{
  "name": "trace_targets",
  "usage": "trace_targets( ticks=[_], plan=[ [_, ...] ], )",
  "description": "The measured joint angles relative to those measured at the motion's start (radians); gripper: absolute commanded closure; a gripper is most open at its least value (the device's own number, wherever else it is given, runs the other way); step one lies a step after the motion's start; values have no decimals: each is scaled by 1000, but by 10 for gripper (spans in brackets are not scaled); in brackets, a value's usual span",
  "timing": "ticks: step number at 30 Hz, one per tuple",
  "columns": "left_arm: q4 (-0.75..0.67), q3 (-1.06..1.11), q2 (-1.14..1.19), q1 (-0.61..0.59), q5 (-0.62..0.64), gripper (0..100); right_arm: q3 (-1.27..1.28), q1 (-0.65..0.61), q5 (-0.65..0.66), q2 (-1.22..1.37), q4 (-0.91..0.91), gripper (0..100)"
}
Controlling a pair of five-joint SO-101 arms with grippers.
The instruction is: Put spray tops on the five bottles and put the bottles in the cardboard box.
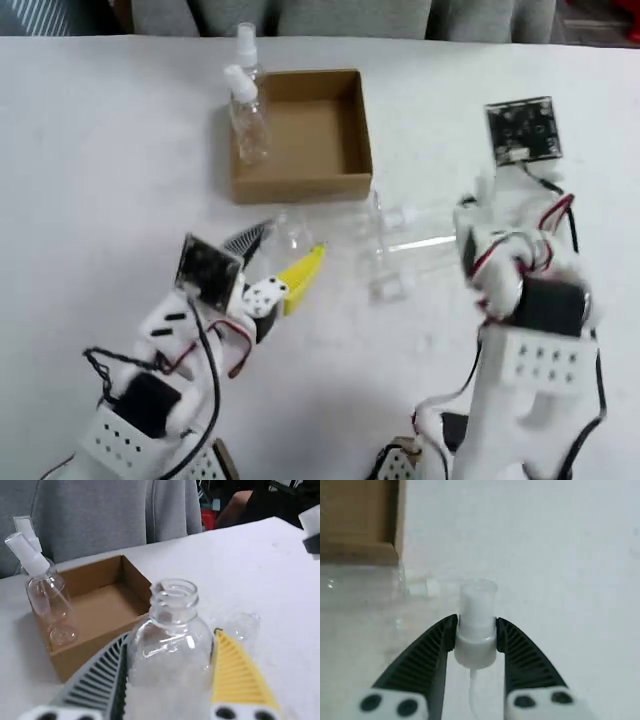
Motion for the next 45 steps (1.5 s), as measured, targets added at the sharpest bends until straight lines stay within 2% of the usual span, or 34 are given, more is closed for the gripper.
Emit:
trace_targets(
  ticks=[3, 10, 18, 22, 28, 45],
  plan=[
    [-86, 104, -97, -2, 0, 977, 0, -112, -46, -86, -106, 981],
    [-123, 261, -281, 5, 0, 977, -3, -354, -356, -172, -391, 981],
    [-124, 281, -295, 5, -2, 977, -17, -572, -387, -178, -529, 981],
    [-112, 281, -295, 5, -2, 977, -112, -635, -388, -178, -520, 981],
    [-98, 281, -295, 5, -2, 977, -252, -715, -388, -193, -388, 982],
    [-80, 281, -295, 5, -2, 977, -259, -727, -502, -184, -287, 982]
  ],
)
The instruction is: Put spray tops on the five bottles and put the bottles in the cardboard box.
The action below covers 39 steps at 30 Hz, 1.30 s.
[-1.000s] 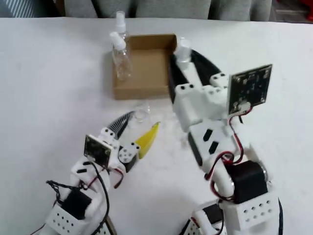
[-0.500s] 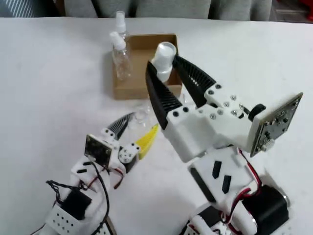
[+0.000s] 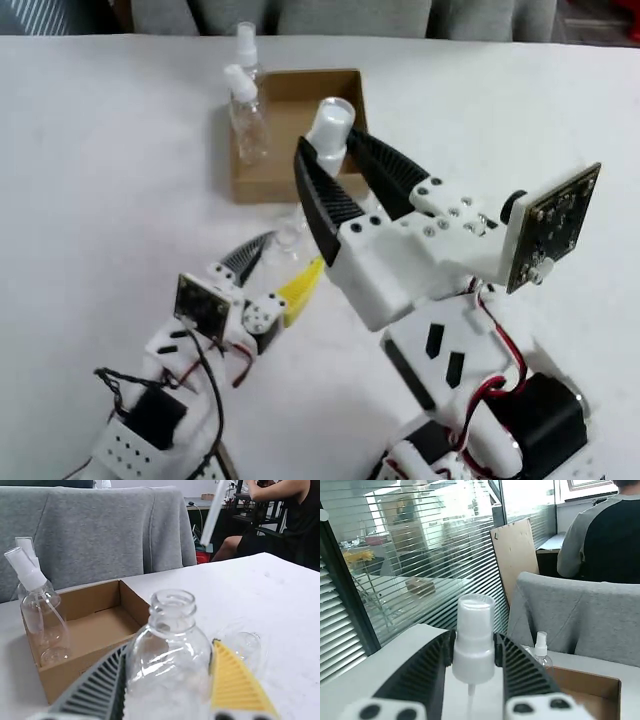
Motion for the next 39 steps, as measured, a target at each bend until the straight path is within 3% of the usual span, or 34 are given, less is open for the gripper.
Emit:
trace_targets(
  ticks=[28, 34, 39],
  plan=[
    [0, 0, 0, 0, 0, 977, 345, -38, 0, 2, -158, 979],
    [0, 0, 0, 3, 0, 977, 500, -41, 0, -86, -158, 848],
    [0, 0, 0, 2, 0, 977, 631, -52, 0, -155, -161, 829]
  ],
)
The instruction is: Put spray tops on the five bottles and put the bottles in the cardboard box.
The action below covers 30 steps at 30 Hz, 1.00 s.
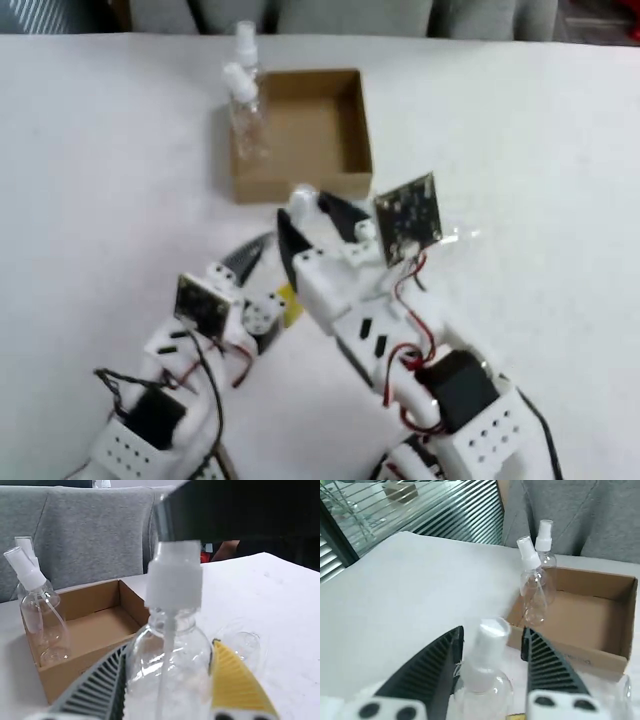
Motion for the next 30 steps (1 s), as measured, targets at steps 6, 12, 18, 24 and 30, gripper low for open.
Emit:
trace_targets(
  ticks=[6, 12, 18, 24, 30],
  plan=[
    [0, 0, 0, -2, 0, 977, 12, -44, 0, -84, 0, 833],
    [0, 0, 0, -2, 0, 977, 12, -32, 121, -155, -6, 991],
    [0, 0, 0, -2, 0, 977, -40, 83, 137, -152, -15, 982],
    [0, 0, 0, -2, 0, 977, -78, 198, 138, 9, -15, 982],
    [2, 0, 0, -3, 3, 977, -81, 150, 138, 130, -15, 982]
  ],
)
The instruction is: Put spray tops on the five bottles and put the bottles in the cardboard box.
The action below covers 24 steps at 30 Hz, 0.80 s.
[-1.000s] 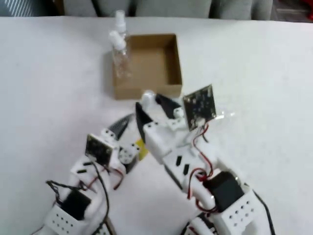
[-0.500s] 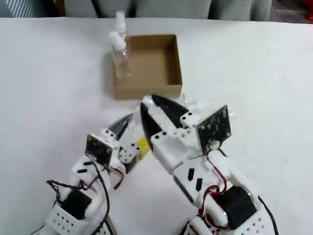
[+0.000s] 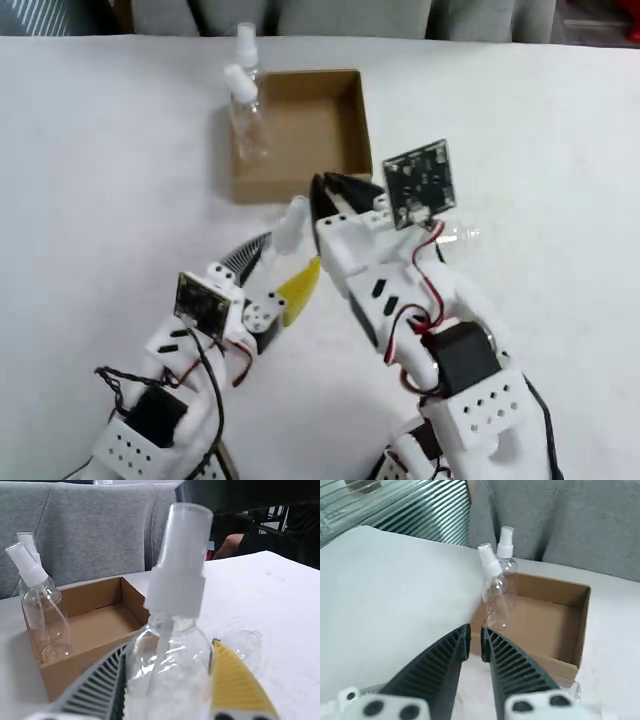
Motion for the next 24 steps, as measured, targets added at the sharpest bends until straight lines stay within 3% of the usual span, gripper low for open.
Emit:
trace_targets(
  ticks=[6, 15, 24],
  plan=[
    [0, 0, 0, 3, -11, 977, 0, -100, 0, -32, 0, 982],
    [0, 0, 0, 5, -11, 977, 0, -103, 6, -91, 38, 982],
    [0, 0, 0, 3, -11, 977, 17, 129, 8, -94, 77, 982]
  ],
)
